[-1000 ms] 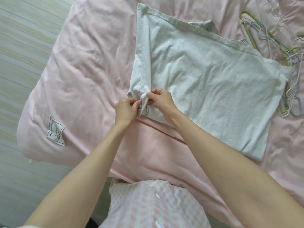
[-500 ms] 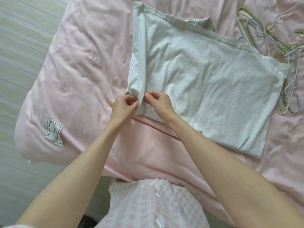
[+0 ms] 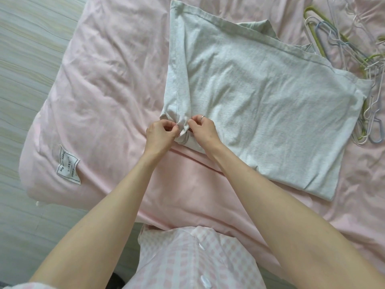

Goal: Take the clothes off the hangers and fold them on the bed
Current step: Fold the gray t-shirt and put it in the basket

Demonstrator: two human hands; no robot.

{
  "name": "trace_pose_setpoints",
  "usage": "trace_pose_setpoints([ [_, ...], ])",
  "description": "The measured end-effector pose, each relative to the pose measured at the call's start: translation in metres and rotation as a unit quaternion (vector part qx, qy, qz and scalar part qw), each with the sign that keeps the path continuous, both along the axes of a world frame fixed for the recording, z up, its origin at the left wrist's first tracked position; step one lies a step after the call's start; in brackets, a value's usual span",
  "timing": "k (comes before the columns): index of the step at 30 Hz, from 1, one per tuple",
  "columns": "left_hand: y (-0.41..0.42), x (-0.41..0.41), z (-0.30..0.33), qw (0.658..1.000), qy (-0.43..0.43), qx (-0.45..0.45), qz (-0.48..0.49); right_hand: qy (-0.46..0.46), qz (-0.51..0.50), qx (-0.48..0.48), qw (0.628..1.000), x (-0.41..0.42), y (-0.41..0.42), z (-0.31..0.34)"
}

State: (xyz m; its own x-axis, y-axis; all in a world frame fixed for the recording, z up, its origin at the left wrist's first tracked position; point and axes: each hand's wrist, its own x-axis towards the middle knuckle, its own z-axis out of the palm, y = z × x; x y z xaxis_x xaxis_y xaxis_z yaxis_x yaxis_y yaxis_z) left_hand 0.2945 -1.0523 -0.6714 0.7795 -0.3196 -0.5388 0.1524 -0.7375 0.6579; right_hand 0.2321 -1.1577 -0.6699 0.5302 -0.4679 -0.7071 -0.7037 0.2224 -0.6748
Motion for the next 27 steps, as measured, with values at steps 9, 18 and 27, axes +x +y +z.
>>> trace_pose_setpoints([
  [9, 0.029, 0.035, -0.006, 0.944, 0.172, -0.158, 0.232, -0.001, 0.170, -0.148, 0.974, -0.012, 0.012, -0.007],
  [18, 0.047, 0.051, 0.000, 0.991, -0.093, -0.040, -0.084, 0.028, 0.348, -0.340, 0.873, -0.034, 0.013, -0.011],
  [27, 0.065, 0.050, -0.013, 0.996, 0.005, -0.086, 0.017, 0.034, 0.301, -0.370, 0.878, -0.032, 0.007, -0.010],
])
